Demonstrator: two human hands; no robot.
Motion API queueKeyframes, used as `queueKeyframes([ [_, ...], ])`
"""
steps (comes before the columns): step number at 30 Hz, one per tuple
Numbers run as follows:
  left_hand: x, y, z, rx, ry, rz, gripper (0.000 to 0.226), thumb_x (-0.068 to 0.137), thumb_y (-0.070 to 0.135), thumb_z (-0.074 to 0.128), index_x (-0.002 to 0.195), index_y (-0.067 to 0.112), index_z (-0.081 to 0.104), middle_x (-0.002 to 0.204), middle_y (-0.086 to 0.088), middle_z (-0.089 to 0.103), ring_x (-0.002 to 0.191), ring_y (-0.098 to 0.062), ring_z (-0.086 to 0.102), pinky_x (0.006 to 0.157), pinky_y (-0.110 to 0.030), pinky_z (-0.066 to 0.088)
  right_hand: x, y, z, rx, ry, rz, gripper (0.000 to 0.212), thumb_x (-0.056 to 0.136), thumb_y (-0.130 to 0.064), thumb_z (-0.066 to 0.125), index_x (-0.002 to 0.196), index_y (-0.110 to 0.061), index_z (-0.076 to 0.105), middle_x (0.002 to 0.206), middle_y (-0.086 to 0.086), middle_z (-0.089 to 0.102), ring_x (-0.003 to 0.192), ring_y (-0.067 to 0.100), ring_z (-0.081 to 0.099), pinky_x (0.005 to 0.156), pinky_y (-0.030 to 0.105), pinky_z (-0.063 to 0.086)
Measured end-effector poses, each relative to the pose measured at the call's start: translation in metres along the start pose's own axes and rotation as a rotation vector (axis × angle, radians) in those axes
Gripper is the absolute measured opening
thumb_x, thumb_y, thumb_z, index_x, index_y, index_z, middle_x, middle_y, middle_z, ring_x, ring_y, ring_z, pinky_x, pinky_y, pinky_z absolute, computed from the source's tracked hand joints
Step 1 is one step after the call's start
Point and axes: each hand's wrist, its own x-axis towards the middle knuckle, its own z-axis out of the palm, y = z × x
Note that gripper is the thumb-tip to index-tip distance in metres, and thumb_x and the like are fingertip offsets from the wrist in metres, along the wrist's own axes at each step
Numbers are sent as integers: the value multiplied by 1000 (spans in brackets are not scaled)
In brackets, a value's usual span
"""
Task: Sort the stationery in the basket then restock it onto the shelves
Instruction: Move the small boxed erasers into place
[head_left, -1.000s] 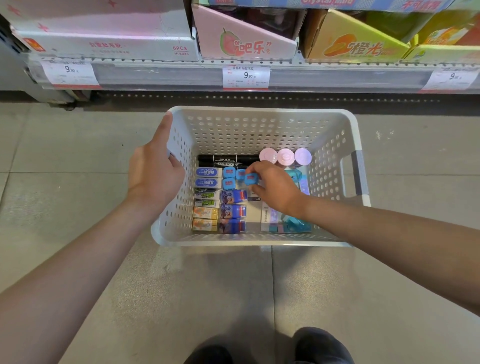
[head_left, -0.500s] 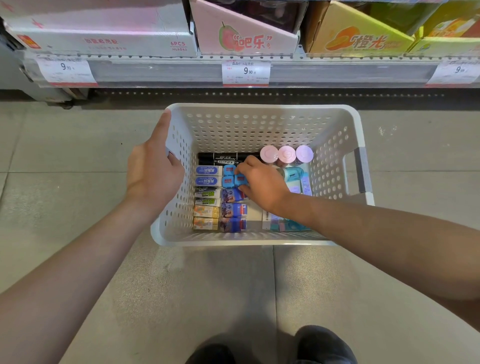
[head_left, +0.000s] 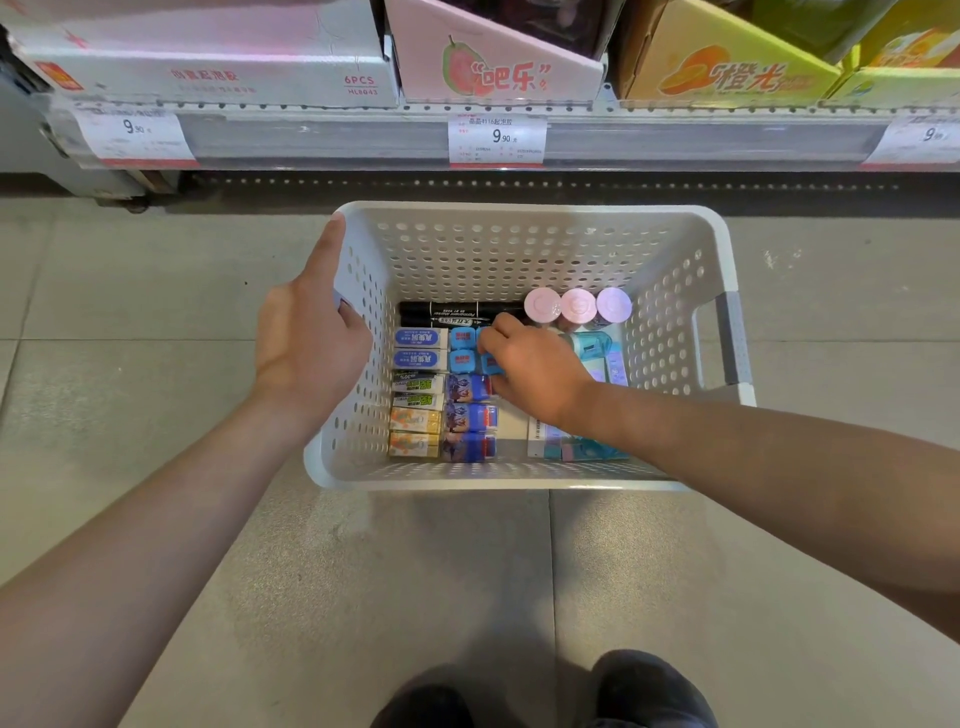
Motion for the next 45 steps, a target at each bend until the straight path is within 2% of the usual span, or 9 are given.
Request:
queueKeyframes([
  [11,0,2,0,36,28,-1,71,90,-1,41,152,27,20,58,-5,39,50,-16,37,50,-33,37,4,4,7,99,-3,12,36,87,-11,61,121,-5,51,120,12,48,91,32,60,69,39,51],
  [23,0,2,0,32,25,4,70,91,-2,42,152,25,20,58,-6,39,50,-16,37,48,-33,36,0,26,-26,233,16,-62,30,90,-5,50,116,-9,64,116,9,64,103,25,61,89,36,48],
  [26,-1,2,1,26,18,-3,70,91,-1,42,152,25,20,62,-9,45,51,-16,39,48,-32,38,2,44,-54,17,-62,-64,28,91,-10,46,110,-14,67,112,4,66,101,22,62,86,33,49],
  [30,-1,2,1,34,16,-17,71,92,-1,41,152,28,19,64,-7,47,52,-16,41,45,-31,38,-5,48,-51,-496,-342,-146,34,92,-9,45,124,-16,54,124,2,51,100,28,59,70,36,53],
  [32,-1,3,1,32,18,-19,71,92,-1,41,152,29,18,65,-5,47,52,-16,42,45,-30,37,-8,47,-41,-630,-369,-137,41,91,-2,46,129,-16,49,129,-1,46,105,29,53,67,33,46],
  [36,-3,6,-1,53,23,-18,70,92,0,41,152,29,20,63,-5,45,53,-17,42,48,-34,39,-11,45,-38,-836,-439,-212,44,88,0,52,130,-14,47,132,-1,49,112,24,54,48,23,25],
  [39,-3,7,-2,59,23,-14,70,92,0,41,152,29,20,62,-2,43,53,-17,42,46,-30,36,-9,45,-34,-910,-504,-257,45,90,-2,49,133,-13,43,135,4,48,112,23,57,45,25,28],
  [42,-3,7,-2,51,20,-15,70,92,0,41,152,30,20,62,-4,43,53,-17,42,47,-32,38,-7,46,-30,-926,-490,-262,45,90,0,50,132,-14,45,134,7,50,109,23,60,55,26,38],
  [45,-4,8,-2,39,16,-14,70,92,-1,41,152,29,20,62,-3,43,52,-15,41,45,-30,36,-6,43,-29,-937,-478,-296,43,90,0,52,131,-12,46,131,8,51,107,22,60,49,26,34],
])
